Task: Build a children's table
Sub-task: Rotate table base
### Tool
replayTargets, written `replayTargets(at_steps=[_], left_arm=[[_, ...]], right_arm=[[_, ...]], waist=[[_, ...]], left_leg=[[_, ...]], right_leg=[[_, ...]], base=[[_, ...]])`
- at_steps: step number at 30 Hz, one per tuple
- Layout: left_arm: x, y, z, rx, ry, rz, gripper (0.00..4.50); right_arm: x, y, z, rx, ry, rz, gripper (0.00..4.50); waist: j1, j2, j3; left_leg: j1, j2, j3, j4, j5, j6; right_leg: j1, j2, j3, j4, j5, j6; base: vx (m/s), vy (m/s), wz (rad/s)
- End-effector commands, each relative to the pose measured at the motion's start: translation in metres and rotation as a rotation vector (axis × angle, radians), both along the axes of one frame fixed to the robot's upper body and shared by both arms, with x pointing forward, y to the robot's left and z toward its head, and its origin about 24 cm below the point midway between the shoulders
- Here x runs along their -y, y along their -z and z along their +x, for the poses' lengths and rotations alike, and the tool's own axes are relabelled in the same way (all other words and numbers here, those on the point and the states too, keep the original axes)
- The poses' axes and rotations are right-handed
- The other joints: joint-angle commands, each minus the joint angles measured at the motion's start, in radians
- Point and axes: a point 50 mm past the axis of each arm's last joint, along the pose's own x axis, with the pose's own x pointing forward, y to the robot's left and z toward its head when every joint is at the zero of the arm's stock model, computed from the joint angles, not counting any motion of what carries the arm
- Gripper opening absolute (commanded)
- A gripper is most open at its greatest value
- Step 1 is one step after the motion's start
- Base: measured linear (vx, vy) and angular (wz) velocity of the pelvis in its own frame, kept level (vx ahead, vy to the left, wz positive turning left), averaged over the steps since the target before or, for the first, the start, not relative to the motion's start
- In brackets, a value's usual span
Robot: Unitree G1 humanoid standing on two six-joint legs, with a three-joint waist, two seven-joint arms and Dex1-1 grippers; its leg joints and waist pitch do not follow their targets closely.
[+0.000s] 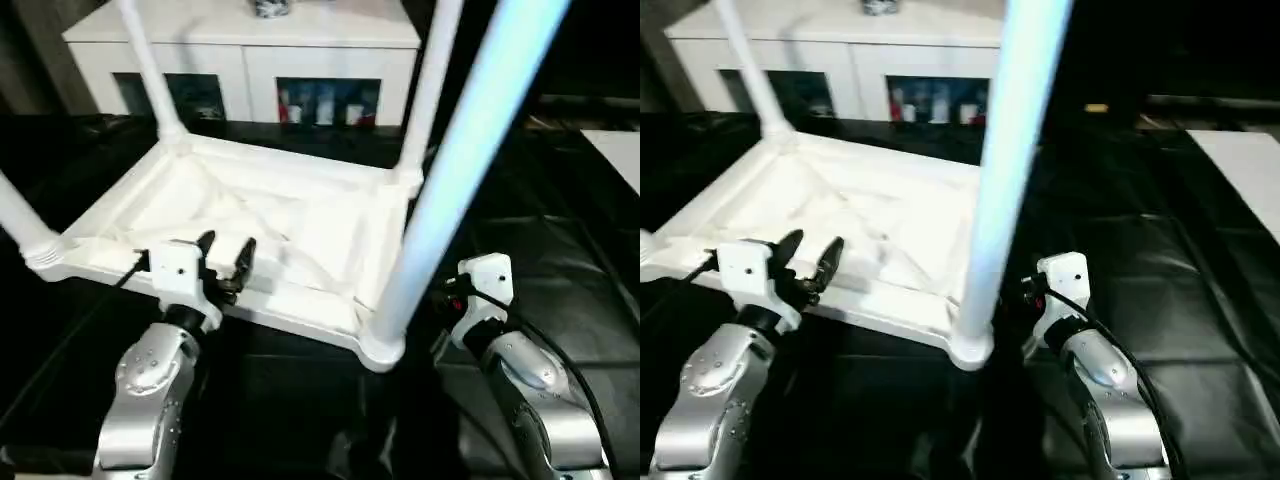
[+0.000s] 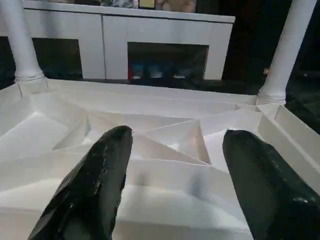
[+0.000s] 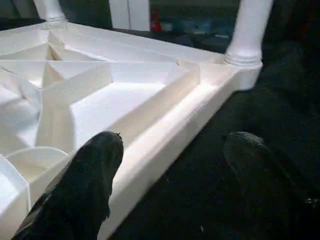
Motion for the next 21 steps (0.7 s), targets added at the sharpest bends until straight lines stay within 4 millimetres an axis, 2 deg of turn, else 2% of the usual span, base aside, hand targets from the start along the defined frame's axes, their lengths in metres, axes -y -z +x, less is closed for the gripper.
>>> replayTargets(at_steps=[1, 2, 3, 4, 5, 6, 7, 8, 9, 10, 11, 12, 13, 14, 15, 16, 17, 18, 19, 20, 21], left_arm=[[0.0006, -0.0017, -0.0024, 0.0, 0.009, -0.006, 3.31], [0.001, -0.0016, -0.0025, 0.001, 0.014, -0.003, 3.31], [0.0013, -0.0015, -0.0029, -0.001, 0.013, -0.014, 3.31], [0.0016, -0.0008, -0.0031, -0.01, 0.018, -0.013, 3.31], [0.0019, -0.0004, -0.0033, -0.012, 0.027, -0.002, 3.31], [0.0023, -0.0001, -0.0033, -0.011, 0.033, 0.005, 3.31], [0.0026, 0.0, -0.0033, -0.01, 0.038, 0.011, 3.31], [0.0036, -0.0003, -0.0034, -0.007, 0.049, 0.004, 3.31], [0.0044, -0.0007, -0.0035, -0.005, 0.057, -0.004, 3.31], [0.0049, -0.0015, -0.0033, -0.001, 0.06, -0.009, 3.31], [0.0048, -0.0021, -0.0031, 0.002, 0.059, -0.011, 3.31], [0.0045, -0.0026, -0.0029, 0.003, 0.057, -0.01, 3.31], [0.0045, -0.0026, -0.0029, 0.003, 0.057, -0.01, 3.31], [0.0038, -0.0041, -0.0024, 0.009, 0.056, -0.017, 3.31], [0.0038, -0.0041, -0.0024, 0.009, 0.056, -0.017, 3.31], [0.0035, -0.0043, -0.0024, 0.009, 0.057, -0.02, 3.31], [0.0026, -0.0047, -0.0021, 0.01, 0.055, -0.018, 3.31], [0.0021, -0.0049, -0.0021, 0.011, 0.052, -0.022, 3.31], [0.0021, -0.0049, -0.0021, 0.011, 0.052, -0.022, 3.31], [0.0013, -0.005, -0.0021, 0.011, 0.047, -0.02, 3.31], [0.0008, -0.0049, -0.002, 0.012, 0.044, -0.021, 3.31]], right_arm=[[-0.0014, -0.0006, -0.0014, 0.004, -0.014, -0.011, 3.71], [-0.0015, -0.0004, -0.0015, 0.005, -0.012, -0.011, 3.71], [-0.0018, -0.0004, -0.0017, 0.006, -0.011, -0.012, 3.71], [-0.0019, -0.0006, -0.0016, 0.007, -0.011, -0.013, 3.71], [-0.0022, -0.0008, -0.0015, 0.005, -0.008, -0.006, 3.71], [-0.0024, -0.0014, -0.0013, 0.007, -0.007, 0.001, 3.71], [-0.0025, -0.0018, -0.0011, 0.007, -0.006, 0.005, 3.71], [-0.0027, -0.0023, -0.0009, 0.011, -0.008, 0.01, 3.71], [-0.003, -0.0021, -0.0009, 0.007, -0.009, 0.018, 3.71], [-0.0032, -0.0025, -0.0009, 0.009, -0.01, 0.021, 3.71], [-0.0031, -0.0028, -0.0011, 0.009, -0.008, 0.029, 3.71], [-0.003, -0.003, -0.0012, 0.009, -0.006, 0.035, 3.71], [-0.003, -0.003, -0.0012, 0.009, -0.006, 0.035, 3.71], [-0.0028, -0.0037, -0.0008, 0.016, -0.01, 0.022, 3.71], [-0.0028, -0.0037, -0.0007, 0.016, -0.01, 0.022, 3.71], [-0.0029, -0.0033, -0.0007, 0.011, -0.008, 0.026, 3.71], [-0.0029, -0.0037, -0.0001, 0.016, -0.009, 0.018, 3.71], [-0.003, -0.0036, -0.0001, 0.014, -0.011, 0.017, 3.71], [-0.003, -0.0036, 0.0, 0.014, -0.011, 0.017, 3.71], [-0.0032, -0.0032, 0.0, 0.011, -0.014, 0.014, 3.71], [-0.0035, -0.0028, -0.0001, 0.01, -0.016, 0.01, 3.71]], waist=[[0.0, 0.003, -0.061], [-0.004, 0.003, -0.069], [-0.001, -0.002, -0.066], [0.005, -0.007, -0.071], [0.012, -0.005, -0.073], [0.017, -0.006, -0.075], [0.019, -0.003, -0.071], [0.022, 0.0, -0.061], [0.018, 0.001, -0.05], [0.019, 0.005, -0.046], [0.013, 0.018, -0.038], [0.013, -0.007, -0.015], [0.019, -0.006, -0.014], [0.014, -0.015, -0.016], [0.015, -0.017, -0.016], [0.017, -0.021, -0.016], [0.013, -0.018, -0.022], [0.013, -0.011, -0.026], [0.003, -0.013, -0.024], [-0.005, -0.01, -0.025], [-0.017, -0.013, -0.023]], left_leg=[[-0.012, -0.012, -0.01, -0.046, 0.405, 0.294], [0.011, -0.005, -0.022, -0.033, 0.549, 0.309], [0.009, -0.003, -0.026, -0.02, 0.658, 0.292], [-0.015, -0.01, -0.028, -0.008, 0.738, 0.239], [-0.017, -0.009, -0.026, -0.006, 0.756, 0.204], [-0.02, -0.005, -0.026, -0.009, 0.748, 0.138], [-0.027, -0.001, -0.027, -0.018, 0.708, 0.106], [-0.033, 0.008, -0.022, -0.034, 0.559, 0.047], [-0.036, 0.022, -0.021, -0.054, 0.369, 0.003], [-0.036, 0.028, -0.02, -0.063, 0.274, -0.015], [0.016, 0.049, 0.03, -0.067, 0.045, -0.116], [0.032, 0.031, 0.057, -0.069, -0.192, -0.184], [0.049, 0.031, 0.065, -0.068, -0.252, -0.193], [0.054, 0.024, 0.068, -0.067, -0.291, -0.184], [0.042, 0.018, 0.071, -0.07, -0.274, -0.169], [0.023, 0.015, 0.062, -0.077, -0.268, -0.154], [0.007, 0.016, 0.048, -0.09, -0.263, -0.131], [-0.031, 0.019, 0.023, -0.11, -0.233, -0.084], [-0.028, 0.021, 0.016, -0.113, -0.249, -0.073], [-0.034, 0.015, 0.009, -0.11, -0.238, -0.058], [-0.019, 0.009, 0.008, -0.105, -0.267, -0.034]], right_leg=[[0.052, 0.007, 0.009, -0.005, 0.433, -0.257], [0.025, 0.007, 0.004, 0.013, 0.515, -0.224], [0.004, -0.005, 0.012, 0.016, 0.583, -0.197], [0.013, -0.008, 0.03, 0.023, 0.687, -0.155], [0.009, -0.01, 0.035, 0.026, 0.733, -0.134], [0.004, -0.007, 0.035, 0.024, 0.763, -0.104], [0.004, -0.011, 0.031, 0.02, 0.731, -0.1], [-0.001, -0.022, 0.025, 0.001, 0.608, -0.105], [-0.001, -0.032, 0.022, -0.017, 0.447, -0.127], [-0.001, -0.037, 0.02, -0.025, 0.366, -0.141], [-0.053, -0.011, 0.05, -0.052, 0.152, -0.149], [-0.075, 0.029, 0.051, -0.077, -0.109, -0.135], [-0.09, 0.032, 0.057, -0.087, -0.185, -0.122], [-0.095, 0.046, 0.066, -0.094, -0.242, -0.096], [-0.091, 0.05, 0.081, -0.098, -0.248, -0.074], [-0.074, 0.042, 0.084, -0.092, -0.249, -0.069], [-0.05, 0.03, 0.082, -0.085, -0.255, -0.067], [-0.016, -0.008, 0.073, -0.084, -0.264, -0.052], [-0.015, -0.012, 0.067, -0.085, -0.297, -0.053], [-0.004, -0.015, 0.064, -0.092, -0.336, -0.066], [-0.009, -0.01, 0.059, -0.104, -0.395, -0.095]], base=[[0.0, 0.0, 0.0], [0.0, 0.0, 0.0], [0.0, 0.0, 0.0], [0.0, 0.0, 0.0], [-0.058, 0.003, 0.08], [-0.058, 0.003, 0.08], [-0.088, -0.01, 0.02], [-0.116, -0.017, -0.02], [-0.116, -0.017, -0.02], [-0.14, -0.025, 0.02], [-0.123, -0.03, -0.16], [-0.123, -0.03, -0.16], [-0.113, -0.032, -0.45], [-0.113, -0.028, -0.61], [-0.113, -0.028, -0.61], [-0.083, -0.006, -0.65], [-0.06, -0.006, -0.52], [-0.06, -0.006, -0.52], [-0.043, -0.028, -0.33], [0.0, 0.0, 0.0], [0.0, 0.0, 0.0]])
